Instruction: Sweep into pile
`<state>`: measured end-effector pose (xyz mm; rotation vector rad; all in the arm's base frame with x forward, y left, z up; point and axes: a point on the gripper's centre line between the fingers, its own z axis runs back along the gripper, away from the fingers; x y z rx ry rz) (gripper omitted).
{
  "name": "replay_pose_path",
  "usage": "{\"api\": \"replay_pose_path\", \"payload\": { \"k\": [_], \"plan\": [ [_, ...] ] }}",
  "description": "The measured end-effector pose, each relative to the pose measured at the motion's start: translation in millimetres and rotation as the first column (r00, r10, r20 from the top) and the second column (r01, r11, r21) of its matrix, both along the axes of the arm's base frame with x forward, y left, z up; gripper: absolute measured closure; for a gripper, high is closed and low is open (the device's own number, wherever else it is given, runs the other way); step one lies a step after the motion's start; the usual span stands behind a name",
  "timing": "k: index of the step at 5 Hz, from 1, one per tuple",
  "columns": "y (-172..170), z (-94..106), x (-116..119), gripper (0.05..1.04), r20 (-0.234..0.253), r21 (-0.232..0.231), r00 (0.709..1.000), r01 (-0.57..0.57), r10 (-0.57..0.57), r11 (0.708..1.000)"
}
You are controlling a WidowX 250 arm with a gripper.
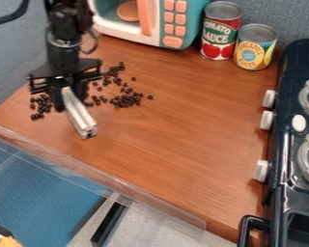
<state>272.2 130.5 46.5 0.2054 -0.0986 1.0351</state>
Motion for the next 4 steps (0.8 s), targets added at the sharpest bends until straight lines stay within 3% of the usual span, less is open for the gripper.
{"api": "replay_pose_path", "payload": {
  "k": [2,3,4],
  "plan": [
    [26,-6.9,-23,0.687,-0.008,0.003,0.991,-0.136,0.136,0.991],
    [31,-14.6,-35,0.687,-0.062,-0.016,0.976,-0.212,0.211,0.977],
    [30,-13.0,-38,0.687,-0.075,-0.043,0.960,-0.272,0.268,0.961]
  ]
}}
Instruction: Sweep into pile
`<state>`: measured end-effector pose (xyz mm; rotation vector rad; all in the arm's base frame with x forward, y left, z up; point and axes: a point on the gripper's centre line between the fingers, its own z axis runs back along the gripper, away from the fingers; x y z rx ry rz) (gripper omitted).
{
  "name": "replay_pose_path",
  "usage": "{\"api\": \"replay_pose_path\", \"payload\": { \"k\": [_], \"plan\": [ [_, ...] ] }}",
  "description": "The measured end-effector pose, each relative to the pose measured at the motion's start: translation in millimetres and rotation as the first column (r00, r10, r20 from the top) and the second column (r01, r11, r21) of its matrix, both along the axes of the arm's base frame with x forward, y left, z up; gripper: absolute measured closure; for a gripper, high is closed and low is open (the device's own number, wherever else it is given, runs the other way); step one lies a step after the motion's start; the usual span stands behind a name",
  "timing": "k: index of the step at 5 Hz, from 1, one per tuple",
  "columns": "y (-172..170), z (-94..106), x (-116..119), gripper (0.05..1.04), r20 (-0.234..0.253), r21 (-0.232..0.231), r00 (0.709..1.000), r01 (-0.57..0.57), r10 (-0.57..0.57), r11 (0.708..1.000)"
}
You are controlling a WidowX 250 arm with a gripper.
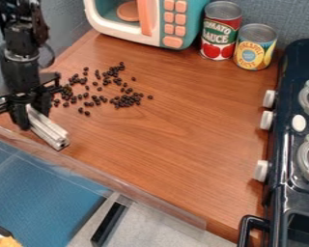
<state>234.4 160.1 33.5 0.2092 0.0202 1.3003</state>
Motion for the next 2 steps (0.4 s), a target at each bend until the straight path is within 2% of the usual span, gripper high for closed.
{"api": "replay_pose_path", "payload": {
  "k": [2],
  "plan": [
    [1.5,-12.9,0.1,0.687,-0.038,0.002,0.999,-0.032,0.032,0.999]
  ]
}}
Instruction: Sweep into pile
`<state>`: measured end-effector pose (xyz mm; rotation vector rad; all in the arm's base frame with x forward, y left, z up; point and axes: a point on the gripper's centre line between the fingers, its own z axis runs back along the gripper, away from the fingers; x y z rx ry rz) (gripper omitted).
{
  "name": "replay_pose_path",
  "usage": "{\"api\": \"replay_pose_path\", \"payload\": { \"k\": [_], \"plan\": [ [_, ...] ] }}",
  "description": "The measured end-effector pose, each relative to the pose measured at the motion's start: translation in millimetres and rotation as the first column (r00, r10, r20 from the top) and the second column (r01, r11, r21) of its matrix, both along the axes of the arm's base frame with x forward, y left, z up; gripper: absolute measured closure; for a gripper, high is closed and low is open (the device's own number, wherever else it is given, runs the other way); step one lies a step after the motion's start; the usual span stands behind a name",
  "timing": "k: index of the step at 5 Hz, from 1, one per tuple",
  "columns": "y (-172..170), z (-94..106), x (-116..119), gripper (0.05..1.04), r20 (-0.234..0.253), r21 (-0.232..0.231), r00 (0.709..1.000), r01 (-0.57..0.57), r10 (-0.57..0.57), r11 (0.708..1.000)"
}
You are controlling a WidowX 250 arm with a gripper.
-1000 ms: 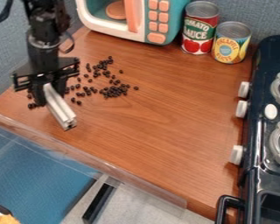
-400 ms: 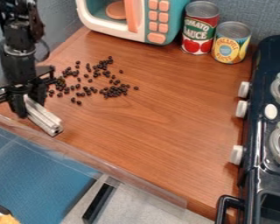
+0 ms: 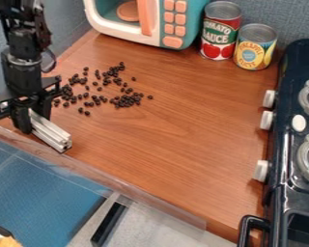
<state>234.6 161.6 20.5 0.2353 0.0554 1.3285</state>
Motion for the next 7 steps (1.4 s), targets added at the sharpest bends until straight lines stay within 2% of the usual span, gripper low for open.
{"api": "replay_pose_path", "payload": {
  "k": [1,2,3,7],
  "plan": [
    [2,0.4,2,0.687,0.003,0.011,1.000,-0.009,0.009,1.000],
    [0,-6.3,8,0.687,-0.017,0.058,1.000,0.022,-0.021,0.998],
    [0,-8.4,10,0.687,-0.031,0.071,0.999,0.035,-0.032,0.997],
    [4,-11.6,29,0.688,-0.038,0.049,0.999,-0.012,0.014,0.999]
  ]
}}
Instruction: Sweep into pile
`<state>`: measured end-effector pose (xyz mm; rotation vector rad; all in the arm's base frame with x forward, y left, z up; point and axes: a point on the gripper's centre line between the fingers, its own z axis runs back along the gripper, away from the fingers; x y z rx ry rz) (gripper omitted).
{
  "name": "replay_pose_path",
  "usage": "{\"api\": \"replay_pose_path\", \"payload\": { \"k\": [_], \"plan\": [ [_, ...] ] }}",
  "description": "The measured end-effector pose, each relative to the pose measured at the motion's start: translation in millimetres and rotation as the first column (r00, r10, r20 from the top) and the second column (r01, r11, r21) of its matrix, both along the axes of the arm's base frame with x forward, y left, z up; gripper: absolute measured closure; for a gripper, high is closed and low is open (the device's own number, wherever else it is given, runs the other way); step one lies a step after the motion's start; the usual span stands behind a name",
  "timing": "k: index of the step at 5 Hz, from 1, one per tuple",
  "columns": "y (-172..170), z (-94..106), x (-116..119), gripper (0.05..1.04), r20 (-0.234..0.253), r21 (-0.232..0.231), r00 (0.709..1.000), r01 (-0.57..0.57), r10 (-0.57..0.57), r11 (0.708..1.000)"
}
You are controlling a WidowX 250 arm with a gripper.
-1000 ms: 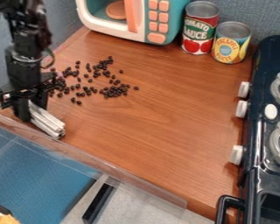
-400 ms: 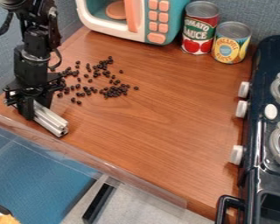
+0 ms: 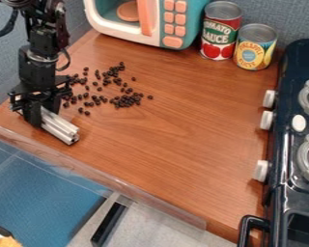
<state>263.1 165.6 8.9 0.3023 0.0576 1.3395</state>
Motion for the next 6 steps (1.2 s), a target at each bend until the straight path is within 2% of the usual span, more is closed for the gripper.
{"api": "replay_pose_path", "payload": {
  "k": [2,6],
  "plan": [
    [3,0.3,9,0.688,0.003,-0.003,1.000,-0.012,0.012,1.000],
    [-13,-0.7,47,0.688,0.007,-0.022,1.000,-0.025,0.025,0.999]
  ]
}}
